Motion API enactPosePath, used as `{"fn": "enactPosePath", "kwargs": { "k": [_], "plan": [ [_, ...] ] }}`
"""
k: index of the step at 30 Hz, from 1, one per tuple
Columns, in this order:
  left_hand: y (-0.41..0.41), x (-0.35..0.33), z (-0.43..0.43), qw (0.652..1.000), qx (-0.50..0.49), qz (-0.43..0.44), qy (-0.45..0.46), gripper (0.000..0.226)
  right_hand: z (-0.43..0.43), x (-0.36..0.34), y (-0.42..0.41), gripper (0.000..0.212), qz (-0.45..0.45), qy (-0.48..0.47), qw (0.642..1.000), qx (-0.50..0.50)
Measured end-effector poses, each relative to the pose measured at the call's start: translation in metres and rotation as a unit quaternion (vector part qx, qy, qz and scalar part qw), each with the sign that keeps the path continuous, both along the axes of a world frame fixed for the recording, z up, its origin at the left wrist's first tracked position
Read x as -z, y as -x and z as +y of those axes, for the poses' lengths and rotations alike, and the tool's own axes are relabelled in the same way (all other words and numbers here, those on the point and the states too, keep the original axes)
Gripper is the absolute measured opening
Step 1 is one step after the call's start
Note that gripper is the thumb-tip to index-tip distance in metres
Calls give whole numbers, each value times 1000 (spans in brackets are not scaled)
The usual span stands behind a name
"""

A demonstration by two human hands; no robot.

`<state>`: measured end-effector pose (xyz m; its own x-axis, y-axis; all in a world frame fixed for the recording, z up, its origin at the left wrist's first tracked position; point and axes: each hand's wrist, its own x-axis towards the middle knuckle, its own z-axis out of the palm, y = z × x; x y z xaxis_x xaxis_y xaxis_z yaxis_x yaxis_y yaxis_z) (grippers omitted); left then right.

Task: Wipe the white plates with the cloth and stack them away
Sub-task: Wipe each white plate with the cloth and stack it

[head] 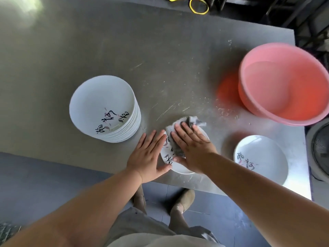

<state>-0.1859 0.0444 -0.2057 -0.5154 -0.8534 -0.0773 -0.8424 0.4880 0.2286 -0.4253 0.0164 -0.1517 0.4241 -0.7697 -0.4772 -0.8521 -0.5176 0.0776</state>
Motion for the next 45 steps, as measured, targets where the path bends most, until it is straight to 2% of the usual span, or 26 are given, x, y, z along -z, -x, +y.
{"fn": "enactPosePath", "kwargs": {
  "k": [7,10,15,20,23,27,30,35,38,41,45],
  "plan": [
    [2,-1,-1,1000,-3,-6,-12,108,41,-6,42,94,19,-2,995,99],
    [1,-2,0,1000,1,-11,-16,108,37,-7,30,97,24,-21,994,105],
    [2,-4,-1,1000,-11,-6,-17,107,7,-8,17,94,19,-1,995,99],
    [2,-2,0,1000,-13,1,-14,106,76,-17,34,96,29,-49,984,171],
    [2,1,0,1000,-10,1,-12,107,98,-19,26,99,15,-73,978,195],
    [3,-2,-1,999,-28,8,-21,106,48,-17,29,101,-1,-24,987,157],
    [5,-5,-1,998,-42,8,-37,108,25,-16,40,99,-9,-29,991,130],
    [7,-7,1,997,-61,4,-57,109,106,-14,21,103,-91,-62,975,191],
    [10,-7,8,995,-84,6,-53,109,108,-9,17,105,-98,-83,975,181],
    [19,-9,16,989,-136,22,-56,108,62,-10,33,99,-94,-31,982,159],
    [43,-16,29,972,-220,28,-78,108,54,-5,32,97,-97,-36,978,178]
  ]
}}
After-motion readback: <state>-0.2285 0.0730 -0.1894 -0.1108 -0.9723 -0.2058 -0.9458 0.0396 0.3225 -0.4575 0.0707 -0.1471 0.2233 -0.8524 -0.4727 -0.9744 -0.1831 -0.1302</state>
